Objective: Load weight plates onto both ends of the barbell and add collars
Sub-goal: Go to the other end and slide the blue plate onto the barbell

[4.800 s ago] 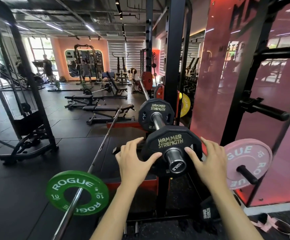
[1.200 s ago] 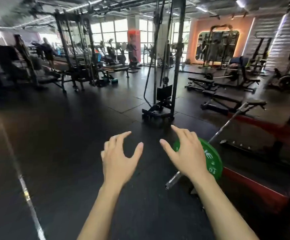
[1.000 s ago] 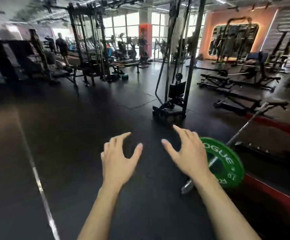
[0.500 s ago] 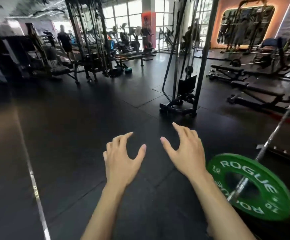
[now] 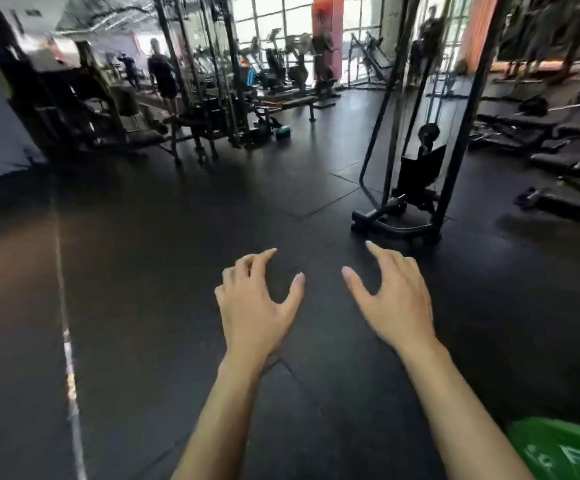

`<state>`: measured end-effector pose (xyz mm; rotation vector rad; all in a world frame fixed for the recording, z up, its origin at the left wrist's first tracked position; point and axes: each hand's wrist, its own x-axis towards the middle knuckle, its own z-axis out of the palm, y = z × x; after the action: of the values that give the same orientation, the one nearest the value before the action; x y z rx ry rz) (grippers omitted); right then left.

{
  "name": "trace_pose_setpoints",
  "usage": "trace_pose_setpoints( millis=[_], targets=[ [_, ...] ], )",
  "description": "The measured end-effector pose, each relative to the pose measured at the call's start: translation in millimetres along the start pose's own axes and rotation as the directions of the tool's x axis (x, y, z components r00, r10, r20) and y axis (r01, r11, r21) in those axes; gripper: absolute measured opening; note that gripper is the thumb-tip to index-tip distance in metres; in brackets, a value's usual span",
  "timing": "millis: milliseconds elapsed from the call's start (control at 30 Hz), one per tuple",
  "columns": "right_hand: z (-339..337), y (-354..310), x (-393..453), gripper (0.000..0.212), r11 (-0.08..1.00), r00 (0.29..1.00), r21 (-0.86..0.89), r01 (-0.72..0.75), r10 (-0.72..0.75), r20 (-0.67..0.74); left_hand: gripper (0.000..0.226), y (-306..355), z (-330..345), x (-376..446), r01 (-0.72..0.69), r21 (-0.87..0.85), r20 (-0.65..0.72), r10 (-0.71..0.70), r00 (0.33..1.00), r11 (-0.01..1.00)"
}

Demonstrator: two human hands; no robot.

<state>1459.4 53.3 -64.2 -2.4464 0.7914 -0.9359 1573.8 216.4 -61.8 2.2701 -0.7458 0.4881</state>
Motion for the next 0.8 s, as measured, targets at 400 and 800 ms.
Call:
trace_pose_setpoints(
  millis=[400, 800],
  targets=[
    [2, 182, 187, 0.062, 0.904, 0.901, -0.172, -0.391, 0.338, -0.271, 0.062, 123, 259, 213, -0.211, -0.298, 0.252, 0.290, 0.923, 0.931],
    [-41, 421, 400, 0.059, 0.845, 0.780, -0.048, -0.533, 0.468, -0.414, 0.064, 326, 508, 357, -0.315, -0.465, 0.282, 0.476, 0.833, 0.827]
  ],
)
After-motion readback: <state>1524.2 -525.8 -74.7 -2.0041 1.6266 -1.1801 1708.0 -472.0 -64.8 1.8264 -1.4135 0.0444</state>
